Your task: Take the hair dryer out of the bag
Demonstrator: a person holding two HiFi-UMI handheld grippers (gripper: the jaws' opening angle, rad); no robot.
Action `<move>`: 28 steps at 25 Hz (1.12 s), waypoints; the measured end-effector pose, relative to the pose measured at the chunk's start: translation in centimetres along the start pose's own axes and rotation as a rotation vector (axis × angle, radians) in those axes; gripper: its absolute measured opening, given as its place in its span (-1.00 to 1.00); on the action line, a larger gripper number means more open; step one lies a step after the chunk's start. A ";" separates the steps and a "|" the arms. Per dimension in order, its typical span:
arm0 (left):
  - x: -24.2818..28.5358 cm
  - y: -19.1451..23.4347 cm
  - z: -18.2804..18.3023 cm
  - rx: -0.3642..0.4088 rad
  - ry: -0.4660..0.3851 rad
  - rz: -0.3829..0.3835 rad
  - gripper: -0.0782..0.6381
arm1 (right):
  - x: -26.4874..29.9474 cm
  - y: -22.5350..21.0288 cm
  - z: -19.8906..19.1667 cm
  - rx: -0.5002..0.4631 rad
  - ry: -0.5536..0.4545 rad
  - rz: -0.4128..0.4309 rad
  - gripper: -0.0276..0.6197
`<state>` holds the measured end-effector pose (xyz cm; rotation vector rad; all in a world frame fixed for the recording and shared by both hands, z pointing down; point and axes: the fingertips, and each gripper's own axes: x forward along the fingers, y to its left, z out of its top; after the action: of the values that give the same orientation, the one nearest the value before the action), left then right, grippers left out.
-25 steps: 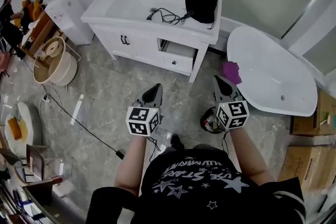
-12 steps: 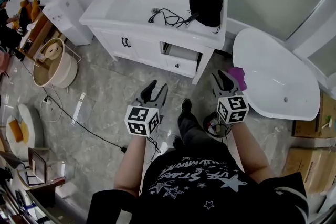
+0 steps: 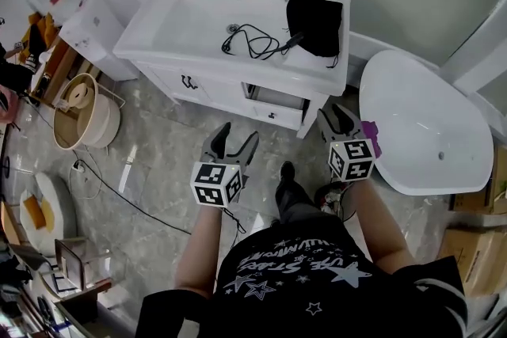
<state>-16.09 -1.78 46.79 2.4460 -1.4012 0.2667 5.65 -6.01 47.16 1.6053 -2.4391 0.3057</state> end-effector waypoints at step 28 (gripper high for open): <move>23.1 2.2 6.9 0.047 0.119 -0.133 0.13 | 15.5 -16.6 0.3 0.017 0.187 -0.166 -0.35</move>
<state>-6.27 -23.91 47.85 2.5028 -1.1912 0.4116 14.94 -26.10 52.19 1.6912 -2.1566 0.4289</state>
